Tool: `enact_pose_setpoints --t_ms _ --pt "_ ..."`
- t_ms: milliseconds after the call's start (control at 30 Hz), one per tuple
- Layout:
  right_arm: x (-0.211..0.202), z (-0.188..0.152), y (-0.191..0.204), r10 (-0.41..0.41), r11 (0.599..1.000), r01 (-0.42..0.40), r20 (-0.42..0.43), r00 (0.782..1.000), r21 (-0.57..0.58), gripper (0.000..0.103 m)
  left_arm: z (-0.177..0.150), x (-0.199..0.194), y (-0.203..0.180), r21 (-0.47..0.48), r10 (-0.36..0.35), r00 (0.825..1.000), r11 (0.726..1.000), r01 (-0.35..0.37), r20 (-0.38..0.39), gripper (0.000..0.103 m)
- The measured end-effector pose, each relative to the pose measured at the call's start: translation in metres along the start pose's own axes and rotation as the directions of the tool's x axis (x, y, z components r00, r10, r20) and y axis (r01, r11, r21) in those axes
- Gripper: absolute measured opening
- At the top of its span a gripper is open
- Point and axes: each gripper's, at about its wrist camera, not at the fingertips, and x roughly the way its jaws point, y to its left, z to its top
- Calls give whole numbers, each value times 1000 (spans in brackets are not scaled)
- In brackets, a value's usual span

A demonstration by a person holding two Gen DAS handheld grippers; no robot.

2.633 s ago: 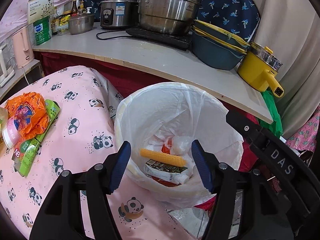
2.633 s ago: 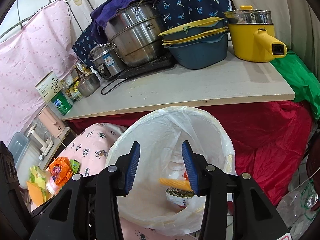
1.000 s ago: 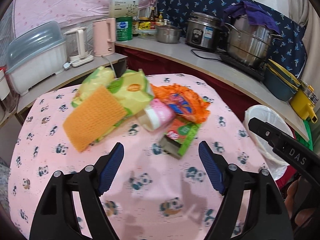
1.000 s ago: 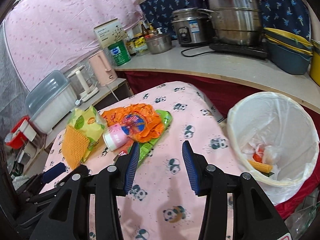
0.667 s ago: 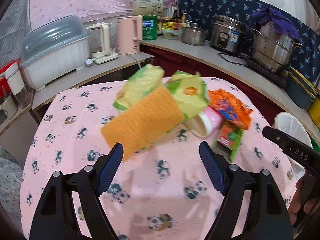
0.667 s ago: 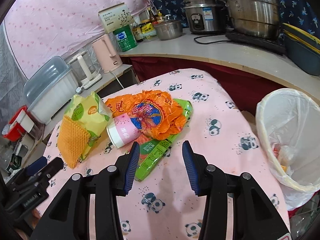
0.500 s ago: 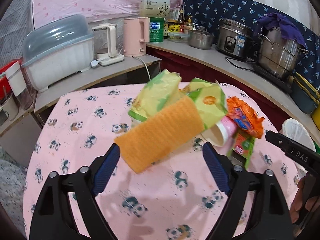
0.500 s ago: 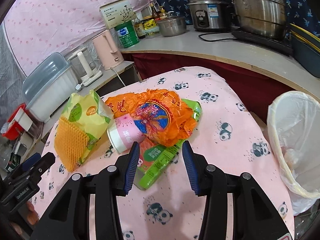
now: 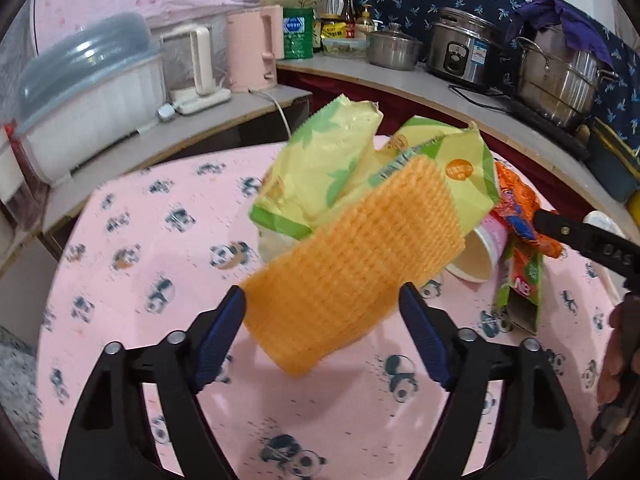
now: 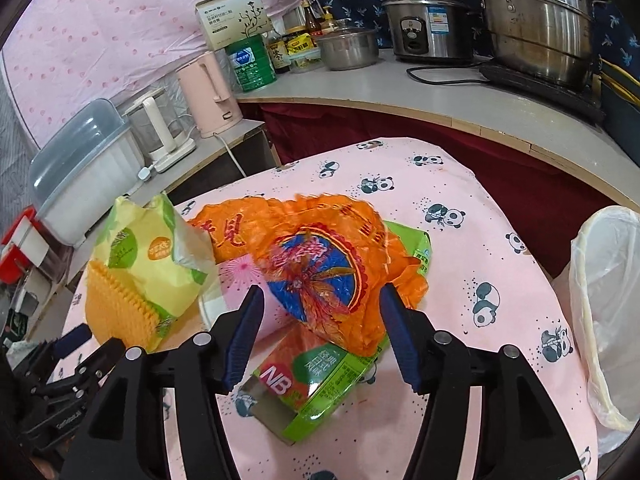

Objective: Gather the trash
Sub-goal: 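Move both grippers back to the trash pile on the table, then grasp the orange printed snack bag with the right gripper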

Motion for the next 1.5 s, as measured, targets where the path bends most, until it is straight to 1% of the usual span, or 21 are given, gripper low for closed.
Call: enact_pose_setpoints --t_ms 67,133,167,233,267,300,333,400,600,633,700,800,833,1167,1200,1233,1300,1333,1367,1400,1500 --pt "5 -1 -1 -14 1000 14 -7 1000 -1 58 -3 3 -3 -14 -14 1000 1000 13 -22 58" --pt "10 -3 -2 -16 1000 16 -27 1000 -1 57 -7 5 -7 -28 -32 998 999 30 -50 43" --pt "12 -5 -3 -26 1000 26 -30 999 1 56 -9 6 -8 -36 -46 997 998 44 -67 30" --pt "13 -9 -6 -28 1000 28 -41 999 13 46 -13 6 -13 -63 -80 993 995 74 -90 18" --pt "13 -10 -7 -27 999 28 -43 999 17 45 -15 5 -16 -70 -92 992 994 85 -91 11" --pt "10 -12 -9 -30 999 31 -39 999 19 32 -18 3 -21 -69 -96 991 994 90 -90 6" --pt "9 -13 -10 -34 999 35 -43 998 16 16 -20 1 -26 -62 -96 991 994 91 -89 6" --pt "5 -16 -16 -34 999 36 -54 998 27 7 -25 -4 -37 -52 -103 991 994 99 -81 3" --pt "-9 -24 -40 1 993 6 -63 998 115 5 -26 -21 -42 -90 -127 990 988 122 -62 7" --pt "-12 -25 -41 10 992 -2 -62 998 125 7 -23 -22 -36 -110 -109 992 989 102 -60 13" --pt "-18 -23 -42 18 991 -12 -49 999 135 17 -18 -24 -23 -139 -79 995 988 70 -60 60" --pt "-26 -21 -41 10 992 -7 -18 1000 126 55 -12 -26 0 -183 -37 999 983 33 -21 64" --pt "-28 -20 -41 -4 992 5 -6 1000 123 60 -10 -24 5 -174 -43 999 984 37 -26 64" --pt "0 -29 -53 19 985 -3 -95 995 170 58 -5 14 27 -96 -19 998 995 14 -54 64" --pt "2 -30 -53 18 986 -1 -103 995 168 50 -5 19 27 -93 -24 998 995 18 -63 63" --pt "5 -32 -54 18 986 1 -114 993 165 36 -6 23 26 -91 -29 997 996 22 -73 61" --pt "8 -34 -55 27 985 -4 -131 991 174 24 -9 28 24 -82 -49 994 996 41 -96 37" --pt "8 -34 -55 29 984 -5 -134 991 177 19 -10 29 22 -85 -60 993 995 51 -105 34" --pt "8 -34 -54 30 985 -6 -137 990 171 18 -11 27 19 -85 -70 992 995 61 -103 27" --pt "6 -34 -52 30 986 -7 -134 991 167 17 -11 25 15 -76 -87 991 994 79 -101 14" --pt "-1 -34 -49 33 988 -14 -122 992 153 15 -13 17 2 -59 -113 989 992 107 -99 10"
